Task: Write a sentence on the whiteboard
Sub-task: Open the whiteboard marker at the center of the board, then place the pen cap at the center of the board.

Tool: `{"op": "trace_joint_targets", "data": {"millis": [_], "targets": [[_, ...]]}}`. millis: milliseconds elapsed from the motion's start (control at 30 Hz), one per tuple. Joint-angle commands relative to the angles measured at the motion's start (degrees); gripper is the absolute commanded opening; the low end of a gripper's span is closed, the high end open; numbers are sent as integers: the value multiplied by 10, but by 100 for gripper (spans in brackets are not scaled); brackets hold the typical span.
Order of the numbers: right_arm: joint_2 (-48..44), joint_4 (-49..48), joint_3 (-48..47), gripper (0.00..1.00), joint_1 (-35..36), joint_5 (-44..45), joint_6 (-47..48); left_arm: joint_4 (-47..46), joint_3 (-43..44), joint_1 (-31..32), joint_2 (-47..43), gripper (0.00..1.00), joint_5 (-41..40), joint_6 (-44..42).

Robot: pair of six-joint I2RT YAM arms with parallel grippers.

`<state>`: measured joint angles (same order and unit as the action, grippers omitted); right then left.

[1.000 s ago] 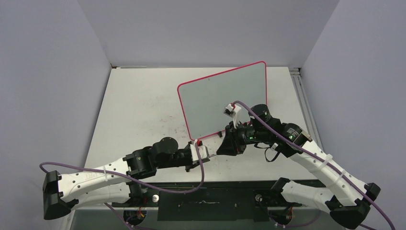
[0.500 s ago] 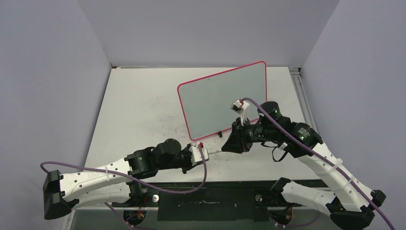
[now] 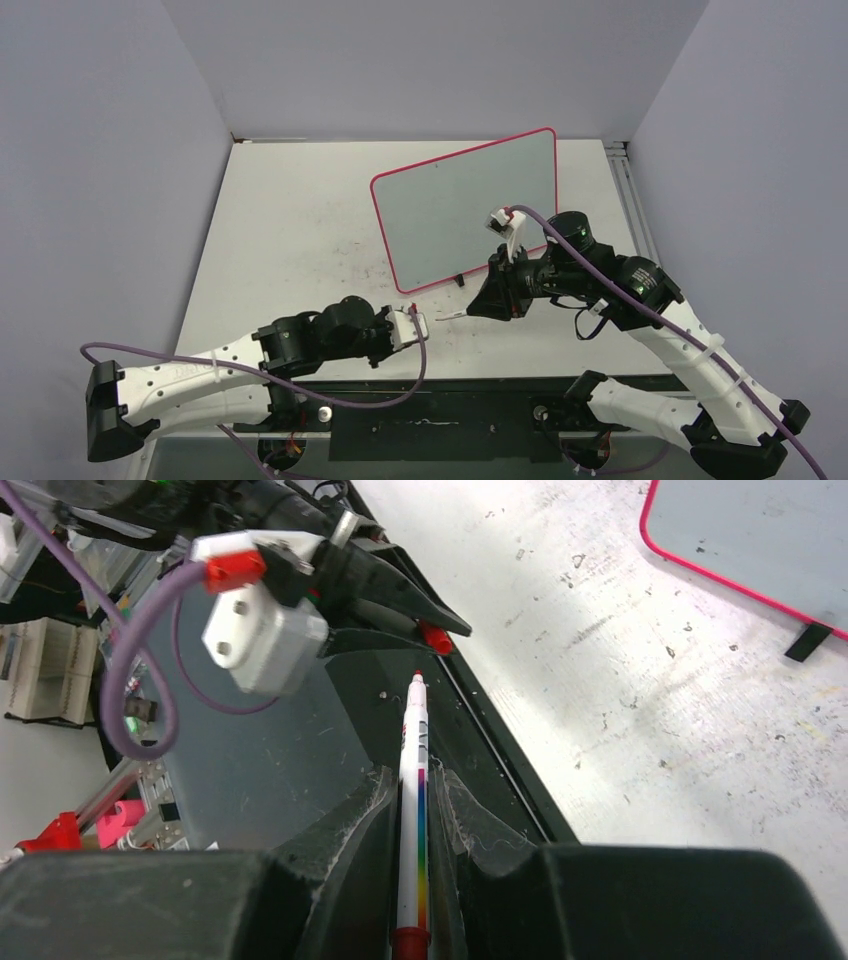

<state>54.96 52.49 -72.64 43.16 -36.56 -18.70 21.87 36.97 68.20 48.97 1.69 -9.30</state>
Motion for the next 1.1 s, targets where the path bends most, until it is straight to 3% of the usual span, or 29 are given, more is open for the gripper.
{"op": "trace_joint_targets", "data": {"millis": [0, 200, 333, 567, 700, 867, 1067], "targets": [[2, 2, -20, 5, -1, 36, 11, -9, 8, -5, -31, 0, -9, 14], [-3, -4, -17, 5, -2, 110, 6, -10, 20, -34, -45, 0, 0, 58], [-17, -25, -5, 5, -2, 193, -10, -28, 18, -70, -63, 0, -21, 158], [-53, -105, 61, 5, 0, 303, -42, -6, -21, -111, -80, 0, -211, 372], [-75, -159, 100, 5, -1, 321, -51, 8, -47, -150, -72, 1, -262, 454], [-108, -204, 142, 5, 0, 327, -62, 16, -70, -206, -33, 2, -293, 506], [-145, -216, 174, 5, 1, 345, -61, 14, -66, -222, 72, 2, -301, 518]]}}
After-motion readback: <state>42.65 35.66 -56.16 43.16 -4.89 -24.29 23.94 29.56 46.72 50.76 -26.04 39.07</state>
